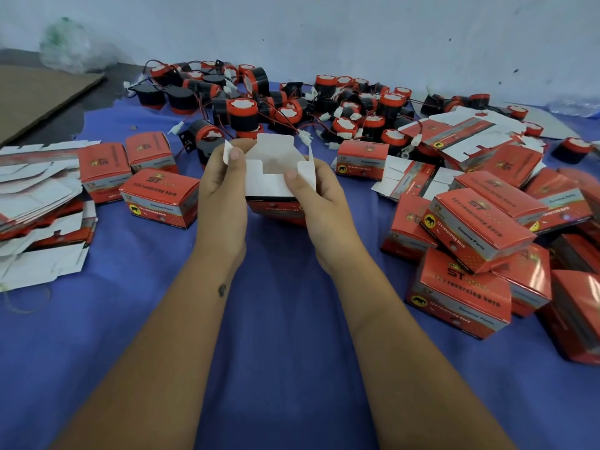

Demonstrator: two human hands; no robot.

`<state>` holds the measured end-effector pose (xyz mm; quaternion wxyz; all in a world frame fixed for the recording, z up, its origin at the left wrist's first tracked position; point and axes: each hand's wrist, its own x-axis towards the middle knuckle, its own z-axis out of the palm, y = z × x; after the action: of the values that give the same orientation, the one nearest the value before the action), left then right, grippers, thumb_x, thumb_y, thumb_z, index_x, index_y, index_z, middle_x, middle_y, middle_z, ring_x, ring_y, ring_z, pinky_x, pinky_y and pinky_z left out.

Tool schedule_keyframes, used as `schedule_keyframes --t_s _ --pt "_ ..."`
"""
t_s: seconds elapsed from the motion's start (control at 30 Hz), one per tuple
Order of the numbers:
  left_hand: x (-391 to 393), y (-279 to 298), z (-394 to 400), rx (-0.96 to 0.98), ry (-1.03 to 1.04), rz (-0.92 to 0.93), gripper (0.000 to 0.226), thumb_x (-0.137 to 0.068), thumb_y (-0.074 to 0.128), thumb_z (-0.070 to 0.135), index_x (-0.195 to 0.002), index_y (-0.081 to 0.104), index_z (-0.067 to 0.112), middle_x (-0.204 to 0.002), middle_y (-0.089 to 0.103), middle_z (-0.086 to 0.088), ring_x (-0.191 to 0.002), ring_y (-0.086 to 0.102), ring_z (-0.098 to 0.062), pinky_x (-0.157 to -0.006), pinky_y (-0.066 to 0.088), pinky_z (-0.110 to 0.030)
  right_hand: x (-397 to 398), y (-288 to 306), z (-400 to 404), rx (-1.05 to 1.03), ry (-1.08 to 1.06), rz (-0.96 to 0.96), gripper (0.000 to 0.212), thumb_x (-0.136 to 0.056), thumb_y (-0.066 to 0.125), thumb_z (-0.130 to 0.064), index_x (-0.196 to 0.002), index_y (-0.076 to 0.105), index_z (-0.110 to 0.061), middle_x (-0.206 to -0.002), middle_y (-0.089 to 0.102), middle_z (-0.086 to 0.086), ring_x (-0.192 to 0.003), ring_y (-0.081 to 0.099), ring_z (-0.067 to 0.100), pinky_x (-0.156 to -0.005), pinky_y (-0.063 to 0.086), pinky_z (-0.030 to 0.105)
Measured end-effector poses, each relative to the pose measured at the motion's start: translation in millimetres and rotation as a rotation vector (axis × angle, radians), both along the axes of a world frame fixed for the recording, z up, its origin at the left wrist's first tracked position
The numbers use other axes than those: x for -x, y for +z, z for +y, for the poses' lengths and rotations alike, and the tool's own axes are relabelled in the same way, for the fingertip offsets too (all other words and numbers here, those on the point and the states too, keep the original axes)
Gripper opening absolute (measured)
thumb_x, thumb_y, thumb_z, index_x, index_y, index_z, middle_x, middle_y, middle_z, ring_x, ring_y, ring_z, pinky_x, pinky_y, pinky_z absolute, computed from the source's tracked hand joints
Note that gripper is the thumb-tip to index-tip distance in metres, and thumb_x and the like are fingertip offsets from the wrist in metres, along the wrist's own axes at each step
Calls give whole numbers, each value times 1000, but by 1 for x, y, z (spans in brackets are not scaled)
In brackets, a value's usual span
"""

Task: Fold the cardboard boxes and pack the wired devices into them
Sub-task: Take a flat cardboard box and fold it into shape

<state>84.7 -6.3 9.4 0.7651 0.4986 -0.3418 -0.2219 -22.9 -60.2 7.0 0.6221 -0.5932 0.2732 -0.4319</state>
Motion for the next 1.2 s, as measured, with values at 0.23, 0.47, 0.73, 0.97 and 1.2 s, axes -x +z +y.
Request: schedule_keyframes --t_s 0.23,0.47,0.73,0.97,1.2 --pt "5 -2 -1 39 -291 130 54 -103 23 50 -122 66 24 -128 68 2 -121 61 -11 -91 51 -20 2 -6 -7 -38 -142 -33 36 -89 58 -1 -91 59 -37 -91 67 -17 -80 63 -3 -73 54 19" --pt "9 -9 -7 -73 -187 -136 33 -108 35 23 -140 42 32 -137 49 14 -114 51 16 -94 44 -13 0 -5 -5 -44 -88 -75 28 -93 55 -4 -96 62 -31 -95 68 -8 -81 64 2 -69 54 19" --pt "7 -14 -11 -124 -99 -158 25 -108 38 22 -127 47 36 -131 57 10 -107 57 3 -87 48 -16 6 5 -6 -310 106 -394 41 -91 49 -33 -125 63 -14 -120 68 10 -103 67 21 -77 56 29" --pt "12 -8 -7 -43 -143 -175 34 -106 37 9 -105 55 38 -120 60 2 -97 60 -10 -79 52 -30 4 -2 -5 -79 68 -211 44 -91 45 7 -103 66 -30 -113 67 -1 -97 64 16 -77 56 32" --pt "16 -3 -1 -19 -338 102 31 -93 47 23 -76 71 29 -132 61 6 -113 63 -10 -84 52 -25 12 1 -6 -125 143 -386 35 -88 32 -9 -89 67 -9 -92 71 -2 -84 68 10 -68 54 21"
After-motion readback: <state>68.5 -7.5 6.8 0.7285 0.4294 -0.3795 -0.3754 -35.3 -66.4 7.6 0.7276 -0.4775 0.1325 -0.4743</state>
